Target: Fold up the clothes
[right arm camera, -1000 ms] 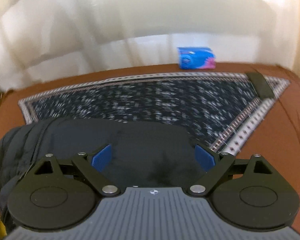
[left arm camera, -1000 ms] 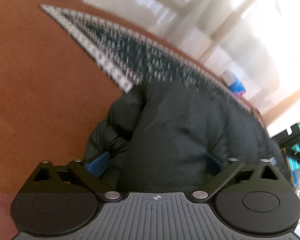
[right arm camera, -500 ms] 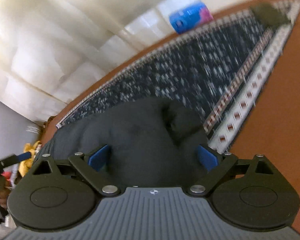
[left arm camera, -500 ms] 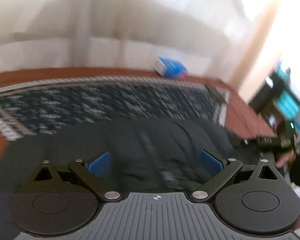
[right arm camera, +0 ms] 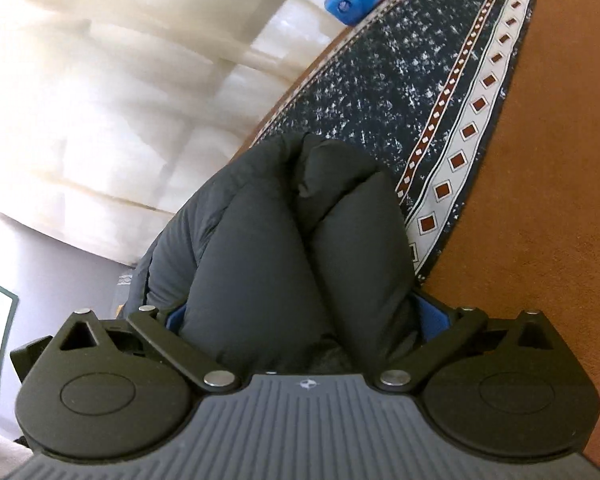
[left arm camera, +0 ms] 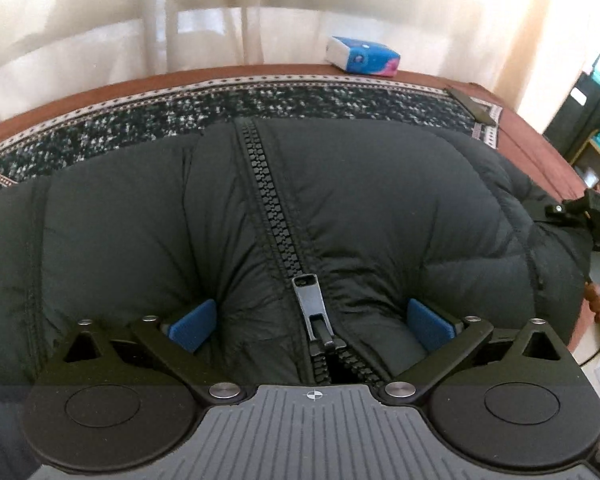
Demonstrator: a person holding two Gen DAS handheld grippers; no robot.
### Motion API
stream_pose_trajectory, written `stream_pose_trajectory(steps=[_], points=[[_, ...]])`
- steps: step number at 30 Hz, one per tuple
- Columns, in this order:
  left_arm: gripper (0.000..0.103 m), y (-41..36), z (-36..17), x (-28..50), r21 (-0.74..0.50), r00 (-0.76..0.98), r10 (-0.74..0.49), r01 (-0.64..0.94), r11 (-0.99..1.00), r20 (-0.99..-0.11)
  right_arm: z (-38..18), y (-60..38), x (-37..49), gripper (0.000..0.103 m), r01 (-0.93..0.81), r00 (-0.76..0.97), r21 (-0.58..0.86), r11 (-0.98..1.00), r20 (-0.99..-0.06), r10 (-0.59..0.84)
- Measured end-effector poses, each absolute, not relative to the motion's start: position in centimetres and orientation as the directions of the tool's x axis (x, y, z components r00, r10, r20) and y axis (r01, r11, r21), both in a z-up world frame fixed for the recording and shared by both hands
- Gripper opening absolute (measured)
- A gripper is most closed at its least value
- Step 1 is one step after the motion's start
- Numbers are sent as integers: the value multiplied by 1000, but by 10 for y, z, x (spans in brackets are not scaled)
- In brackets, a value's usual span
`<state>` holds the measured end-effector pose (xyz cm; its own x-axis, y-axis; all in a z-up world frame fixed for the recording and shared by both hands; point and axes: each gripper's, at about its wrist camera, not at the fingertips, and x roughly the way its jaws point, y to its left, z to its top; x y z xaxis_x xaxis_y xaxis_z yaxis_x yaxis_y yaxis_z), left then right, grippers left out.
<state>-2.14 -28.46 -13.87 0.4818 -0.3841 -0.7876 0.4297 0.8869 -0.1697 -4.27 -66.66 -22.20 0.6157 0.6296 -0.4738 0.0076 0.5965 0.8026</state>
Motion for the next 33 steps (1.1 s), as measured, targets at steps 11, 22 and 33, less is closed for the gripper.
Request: stream_pose_trajectory(steps=[11,22,33], points=[[103,-248,-126,-40,-242,465,-413,384,891,-783,-188,-661,-50,41,21,657,859,512,-398,640],[102,-190,-159,-46,-432,496,-600,419,799,-628,-29,-567,-57,37,-270,612,777,569,-318,724],[98,-132,-168,-49,-512,480,-677,442,736,-558,34,-358,-11,37,-590,347,617,520,-388,854]])
